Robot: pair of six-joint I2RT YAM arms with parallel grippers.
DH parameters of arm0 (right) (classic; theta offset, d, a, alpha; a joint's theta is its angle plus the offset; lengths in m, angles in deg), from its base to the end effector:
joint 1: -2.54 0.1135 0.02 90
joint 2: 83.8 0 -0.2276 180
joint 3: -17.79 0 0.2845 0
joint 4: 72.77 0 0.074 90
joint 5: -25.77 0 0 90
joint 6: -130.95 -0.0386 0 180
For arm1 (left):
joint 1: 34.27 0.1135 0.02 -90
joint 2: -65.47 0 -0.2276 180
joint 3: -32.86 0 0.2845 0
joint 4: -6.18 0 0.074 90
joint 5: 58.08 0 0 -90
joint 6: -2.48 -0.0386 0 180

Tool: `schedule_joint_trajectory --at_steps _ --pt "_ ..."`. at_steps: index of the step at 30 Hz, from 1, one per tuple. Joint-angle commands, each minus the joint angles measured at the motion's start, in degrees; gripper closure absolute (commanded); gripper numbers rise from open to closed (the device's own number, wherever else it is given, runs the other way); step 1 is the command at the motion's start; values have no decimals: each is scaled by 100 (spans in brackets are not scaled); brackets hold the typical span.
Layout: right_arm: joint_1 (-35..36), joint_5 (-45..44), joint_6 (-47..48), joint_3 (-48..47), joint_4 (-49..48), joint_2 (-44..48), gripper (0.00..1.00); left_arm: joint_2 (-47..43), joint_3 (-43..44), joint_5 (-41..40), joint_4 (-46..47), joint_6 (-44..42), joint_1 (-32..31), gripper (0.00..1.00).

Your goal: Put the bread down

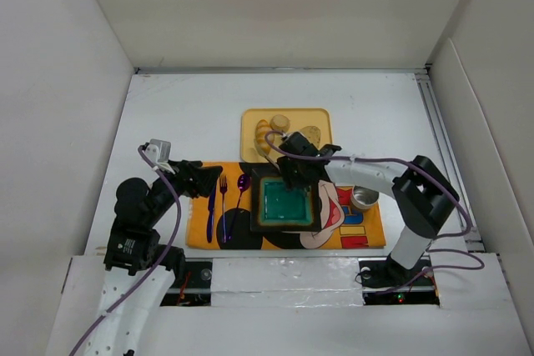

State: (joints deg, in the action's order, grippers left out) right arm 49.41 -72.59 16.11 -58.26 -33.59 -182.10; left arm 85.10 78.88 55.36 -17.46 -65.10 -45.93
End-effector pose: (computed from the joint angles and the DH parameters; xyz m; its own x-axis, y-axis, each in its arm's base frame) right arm 0.2569 0.2661 0.1325 -0.8282 -0.2762 -0.4876 -0.3599 0.9291 0.0850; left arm 0.1632 -0.0493 0.3217 -0.1757 -0.3210 -0.9306 0.5490 0.7527 -0.3633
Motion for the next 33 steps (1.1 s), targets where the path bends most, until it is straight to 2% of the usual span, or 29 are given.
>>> schedule_joint_trajectory --at_steps 1,2,6,9,12,19,23,27,30,33 --pt "-20 71 93 -344 -125 -180 42 -74 219 -59 83 35 -56 33" --pt "-20 63 85 -397 -108 -285 44 -92 210 -68 74 26 -56 33" --pt "-73 150 120 -476 -248 -286 64 -92 219 -121 65 35 -56 33" --pt "-73 116 50 -407 -327 46 72 -66 219 -129 65 44 -56 33" --pt "-73 290 6 -82 -450 495 73 5 210 -147 65 52 -56 33" --pt "190 590 -240 937 -170 2226 74 110 219 -164 57 61 -56 33" --pt "498 730 -679 1693 112 3506 75 146 210 -208 56 88 -56 34" --pt "893 1117 -1267 2422 410 4386 75 137 175 -226 100 88 -56 34" --pt "1175 1214 -1628 2722 403 4801 75 172 175 -244 92 97 -56 34" --pt "1228 1240 -1708 3003 288 4812 74 172 175 -235 135 96 -56 34"
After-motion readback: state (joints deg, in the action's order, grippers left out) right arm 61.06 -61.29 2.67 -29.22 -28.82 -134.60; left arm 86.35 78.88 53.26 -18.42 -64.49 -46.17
